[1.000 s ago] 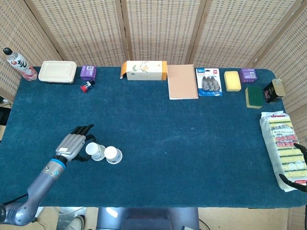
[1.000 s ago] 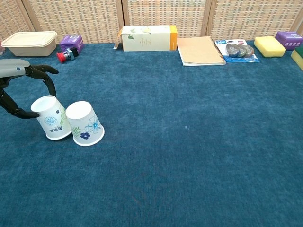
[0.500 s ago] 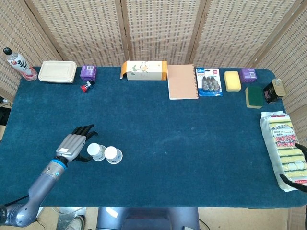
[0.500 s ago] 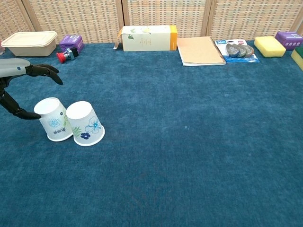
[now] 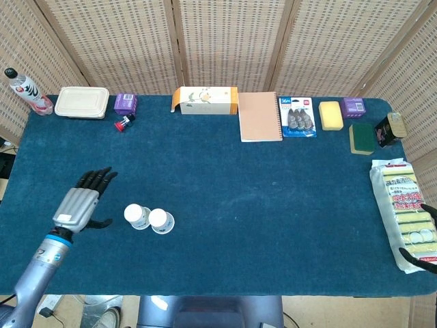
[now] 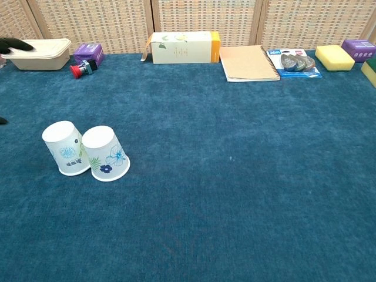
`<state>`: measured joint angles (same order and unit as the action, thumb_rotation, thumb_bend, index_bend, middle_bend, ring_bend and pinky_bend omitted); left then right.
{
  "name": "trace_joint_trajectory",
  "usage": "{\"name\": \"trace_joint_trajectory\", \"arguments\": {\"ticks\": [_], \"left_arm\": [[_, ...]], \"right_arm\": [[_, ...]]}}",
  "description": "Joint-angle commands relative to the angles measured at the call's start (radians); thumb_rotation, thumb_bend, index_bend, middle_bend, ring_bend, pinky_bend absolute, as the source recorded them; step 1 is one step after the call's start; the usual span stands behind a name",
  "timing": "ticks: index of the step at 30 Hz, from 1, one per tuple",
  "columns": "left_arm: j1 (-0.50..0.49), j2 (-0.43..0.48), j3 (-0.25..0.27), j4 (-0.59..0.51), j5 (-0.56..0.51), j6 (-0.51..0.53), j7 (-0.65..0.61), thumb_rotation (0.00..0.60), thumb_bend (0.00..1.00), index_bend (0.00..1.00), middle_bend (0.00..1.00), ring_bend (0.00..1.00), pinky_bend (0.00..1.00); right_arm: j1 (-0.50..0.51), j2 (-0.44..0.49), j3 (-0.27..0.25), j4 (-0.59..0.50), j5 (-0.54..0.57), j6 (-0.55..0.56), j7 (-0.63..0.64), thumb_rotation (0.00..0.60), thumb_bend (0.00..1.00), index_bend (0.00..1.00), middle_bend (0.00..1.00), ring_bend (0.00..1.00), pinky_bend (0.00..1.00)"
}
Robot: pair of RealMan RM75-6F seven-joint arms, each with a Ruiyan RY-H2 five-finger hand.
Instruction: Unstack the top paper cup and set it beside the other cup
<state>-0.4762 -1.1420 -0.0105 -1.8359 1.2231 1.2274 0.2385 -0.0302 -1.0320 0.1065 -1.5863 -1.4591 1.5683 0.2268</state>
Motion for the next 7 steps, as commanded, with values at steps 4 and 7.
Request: {"name": "trace_joint_trajectory", "arguments": {"ticks": [4,7], "left_arm": [[0.209,-0.009,0.045,0.114,0.115,0.283,-0.072,0.600,0.12,0.00,0.00,0.00,0.02],[0.254,0.008,0.065,0.142,0.146,0.309,-0.141,0.600,0.12,0.00,0.00,0.00,0.02]], "right_arm": [[0.004,-0.009,-0.005,-0.001,-0.015,0.002,-0.022,0.600,0.04,0.11,0.02,0.00,0.00],[0.006,-0.019,-0.008,-0.003,-0.020,0.003,-0.052,0.600,0.04,0.11,0.02,0.00,0.00]]}}
